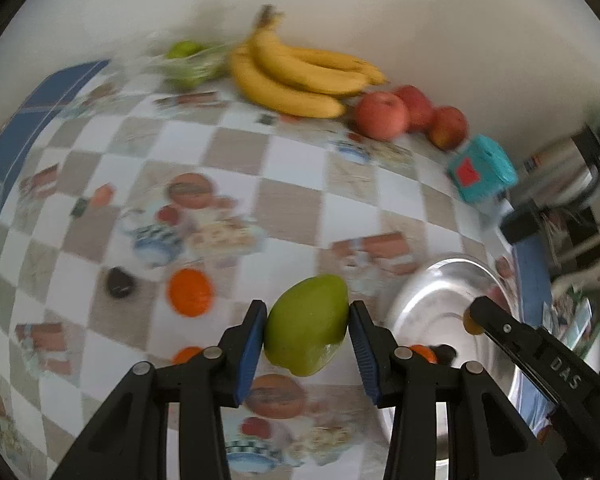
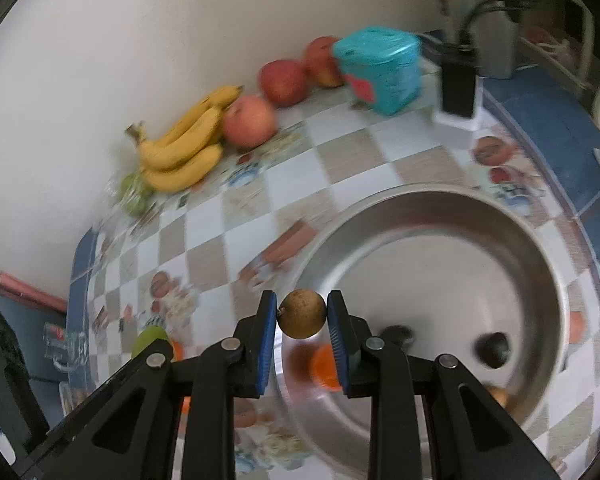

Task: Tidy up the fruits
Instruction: 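Carry the pear and kiwi over the steel bowl and open both tools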

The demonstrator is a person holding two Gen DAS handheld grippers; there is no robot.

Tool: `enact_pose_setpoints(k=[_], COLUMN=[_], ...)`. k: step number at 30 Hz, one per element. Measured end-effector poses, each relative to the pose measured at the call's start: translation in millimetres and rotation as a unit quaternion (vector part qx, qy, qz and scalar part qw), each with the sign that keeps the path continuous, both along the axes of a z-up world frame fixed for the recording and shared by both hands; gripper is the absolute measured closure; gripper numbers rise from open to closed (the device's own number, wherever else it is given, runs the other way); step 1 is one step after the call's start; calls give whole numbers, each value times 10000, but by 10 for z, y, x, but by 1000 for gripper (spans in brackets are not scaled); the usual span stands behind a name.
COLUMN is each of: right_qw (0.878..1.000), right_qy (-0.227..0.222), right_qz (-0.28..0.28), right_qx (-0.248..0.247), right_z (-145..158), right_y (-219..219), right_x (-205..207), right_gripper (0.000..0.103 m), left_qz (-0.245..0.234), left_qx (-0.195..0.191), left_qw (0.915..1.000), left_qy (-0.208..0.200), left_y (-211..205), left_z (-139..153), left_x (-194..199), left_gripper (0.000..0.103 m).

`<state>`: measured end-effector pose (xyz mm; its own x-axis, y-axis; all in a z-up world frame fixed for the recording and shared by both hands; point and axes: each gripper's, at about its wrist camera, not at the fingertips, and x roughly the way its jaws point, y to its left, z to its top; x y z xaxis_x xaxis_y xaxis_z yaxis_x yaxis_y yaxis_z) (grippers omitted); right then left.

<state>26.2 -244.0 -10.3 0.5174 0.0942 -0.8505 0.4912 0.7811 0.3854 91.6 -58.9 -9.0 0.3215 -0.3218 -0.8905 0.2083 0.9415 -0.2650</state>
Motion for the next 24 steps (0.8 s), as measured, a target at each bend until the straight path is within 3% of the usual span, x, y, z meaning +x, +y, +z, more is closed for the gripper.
enact_pose_setpoints(k=[8, 14, 24], right_qw=[9975, 9939, 9905], right_qy=[172, 368, 856], right_qz=[-640, -981, -1055], right_qx=[-227, -345, -204], right_z=[-41, -136, -496], right_y=[-477, -789, -903], right_x=[-194, -308, -304], right_gripper=[76, 76, 76], left_qz=[-918, -1460, -1793], left_qx=[-59, -42, 181], left_qw=[9952, 9884, 9828], left_qy=[-336, -420, -396], left_y=[-694, -1188, -1468], left_z=[97, -36, -409], left_x=[-124, -172, -235], left_gripper=[58, 58, 58])
